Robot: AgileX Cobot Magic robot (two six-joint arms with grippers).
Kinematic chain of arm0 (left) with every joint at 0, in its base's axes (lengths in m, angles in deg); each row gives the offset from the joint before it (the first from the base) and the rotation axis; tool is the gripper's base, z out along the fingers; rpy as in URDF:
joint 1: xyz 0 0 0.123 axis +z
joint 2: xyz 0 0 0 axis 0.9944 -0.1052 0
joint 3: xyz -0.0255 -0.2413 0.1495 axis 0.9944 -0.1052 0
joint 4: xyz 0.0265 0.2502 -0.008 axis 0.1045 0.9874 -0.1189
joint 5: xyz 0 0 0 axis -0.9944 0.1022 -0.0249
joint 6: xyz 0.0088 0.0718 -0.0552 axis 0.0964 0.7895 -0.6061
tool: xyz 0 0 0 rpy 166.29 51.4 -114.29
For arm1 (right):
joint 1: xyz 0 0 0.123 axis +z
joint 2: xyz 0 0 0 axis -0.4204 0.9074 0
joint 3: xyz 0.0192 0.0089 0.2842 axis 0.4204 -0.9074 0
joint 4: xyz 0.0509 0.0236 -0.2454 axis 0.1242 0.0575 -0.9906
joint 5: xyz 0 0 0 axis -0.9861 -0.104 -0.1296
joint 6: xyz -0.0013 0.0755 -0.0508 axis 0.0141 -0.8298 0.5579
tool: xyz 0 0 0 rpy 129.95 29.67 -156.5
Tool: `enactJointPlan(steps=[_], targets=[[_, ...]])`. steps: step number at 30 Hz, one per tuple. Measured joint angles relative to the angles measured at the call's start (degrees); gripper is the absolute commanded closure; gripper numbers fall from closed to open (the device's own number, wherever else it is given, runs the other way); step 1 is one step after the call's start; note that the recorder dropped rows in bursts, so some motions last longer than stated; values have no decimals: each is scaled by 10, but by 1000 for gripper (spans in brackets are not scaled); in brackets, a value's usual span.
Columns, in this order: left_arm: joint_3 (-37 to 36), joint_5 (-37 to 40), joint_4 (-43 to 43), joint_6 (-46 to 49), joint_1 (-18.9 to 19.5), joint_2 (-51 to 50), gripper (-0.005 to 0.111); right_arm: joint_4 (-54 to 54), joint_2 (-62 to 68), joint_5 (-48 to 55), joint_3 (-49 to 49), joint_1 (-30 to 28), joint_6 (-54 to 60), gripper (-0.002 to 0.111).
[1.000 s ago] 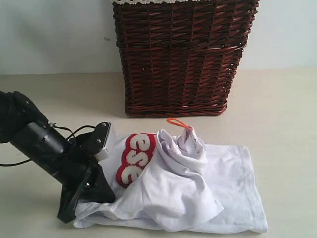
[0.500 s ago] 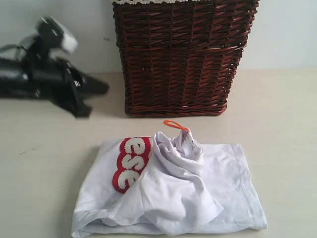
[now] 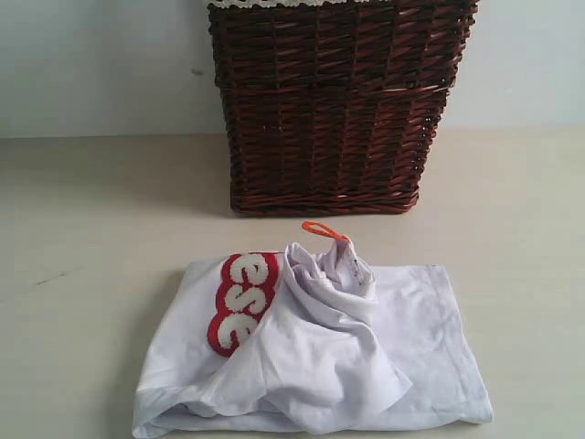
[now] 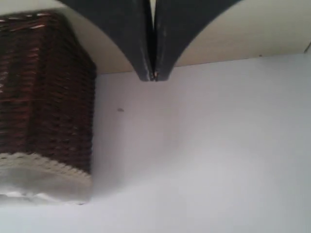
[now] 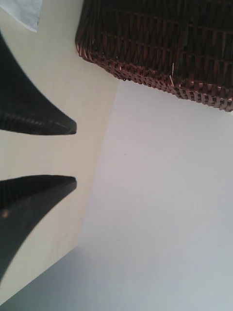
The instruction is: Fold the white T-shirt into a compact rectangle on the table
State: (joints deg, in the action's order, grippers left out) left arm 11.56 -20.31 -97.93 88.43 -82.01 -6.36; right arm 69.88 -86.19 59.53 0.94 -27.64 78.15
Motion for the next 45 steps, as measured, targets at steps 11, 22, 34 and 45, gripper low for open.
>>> enactJointPlan(steps=[11,22,34,45], targets=[[-205,-15,14,-2,-60,267,107,0,0,0,0,0,0,79],[-229,-17,26,-2,-67,299,107,0,0,0,0,0,0,79],[-228,-17,27,-2,-67,299,107,5,0,0,0,0,-10,79],[-228,-17,27,-2,-67,299,107,32,185,1,29,2,-77,79]])
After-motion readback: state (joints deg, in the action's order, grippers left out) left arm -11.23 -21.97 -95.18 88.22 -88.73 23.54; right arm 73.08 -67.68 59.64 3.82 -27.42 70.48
